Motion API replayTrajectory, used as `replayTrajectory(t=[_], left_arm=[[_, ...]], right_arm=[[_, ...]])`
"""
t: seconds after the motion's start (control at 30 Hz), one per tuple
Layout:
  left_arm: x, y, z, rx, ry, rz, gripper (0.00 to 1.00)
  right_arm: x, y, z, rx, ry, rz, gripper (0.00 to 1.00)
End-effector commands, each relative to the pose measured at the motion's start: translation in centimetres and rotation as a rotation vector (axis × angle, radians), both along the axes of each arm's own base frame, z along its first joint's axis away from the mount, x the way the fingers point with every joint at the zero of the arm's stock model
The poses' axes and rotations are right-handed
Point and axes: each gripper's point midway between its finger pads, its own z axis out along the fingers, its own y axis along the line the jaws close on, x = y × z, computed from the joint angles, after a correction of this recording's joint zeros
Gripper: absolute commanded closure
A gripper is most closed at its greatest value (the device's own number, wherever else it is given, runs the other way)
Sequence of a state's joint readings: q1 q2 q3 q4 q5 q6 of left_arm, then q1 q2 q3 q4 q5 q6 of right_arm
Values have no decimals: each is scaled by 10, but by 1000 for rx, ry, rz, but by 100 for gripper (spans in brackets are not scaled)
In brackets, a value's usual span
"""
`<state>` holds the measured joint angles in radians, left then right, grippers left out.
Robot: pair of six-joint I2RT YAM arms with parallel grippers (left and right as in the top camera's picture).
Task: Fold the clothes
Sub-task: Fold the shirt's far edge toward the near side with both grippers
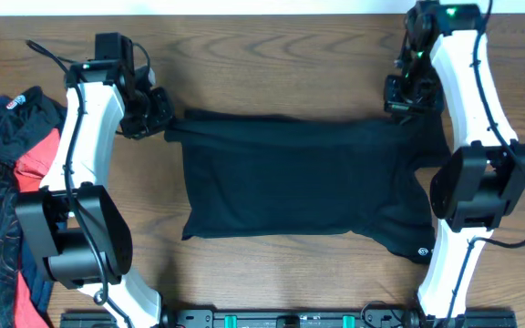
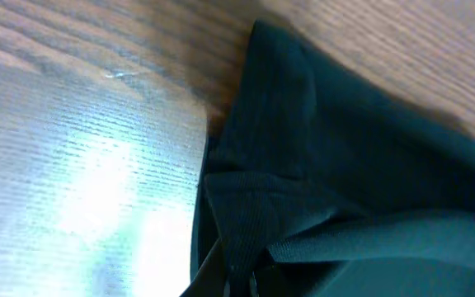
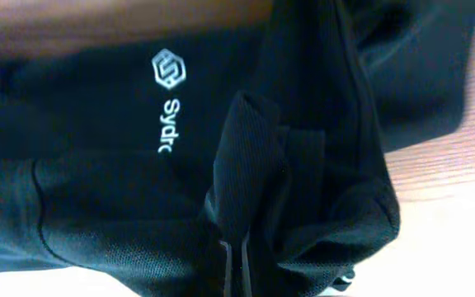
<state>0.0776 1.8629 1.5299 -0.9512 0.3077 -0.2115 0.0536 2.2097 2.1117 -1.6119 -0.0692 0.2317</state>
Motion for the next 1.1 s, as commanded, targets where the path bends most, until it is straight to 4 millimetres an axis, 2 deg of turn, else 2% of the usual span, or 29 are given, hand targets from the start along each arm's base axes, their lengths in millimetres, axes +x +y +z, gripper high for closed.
replayTrajectory(t=[0.0,0.2,0.33,0.67,0.87,1.07], left_arm=[[-8,2,-21,13,30,-4,94],[-24,1,-59,11,60,-4,94],[-34,0,-78,9,73,-4,94],[-33,0,-80,10,62,-4,94],[-34,0,-81,13,62,-18,94],[-43,0,-89,19,74,-67,94]], right_arm=[[-13,8,-20,32,61,-19,99],[-24,18,-60,86,105,-42,99],[-28,18,-70,89,115,-48,99],[-23,18,-71,90,95,-51,99],[-31,18,-69,83,129,-68,99],[-37,16,-68,70,156,-65,98]])
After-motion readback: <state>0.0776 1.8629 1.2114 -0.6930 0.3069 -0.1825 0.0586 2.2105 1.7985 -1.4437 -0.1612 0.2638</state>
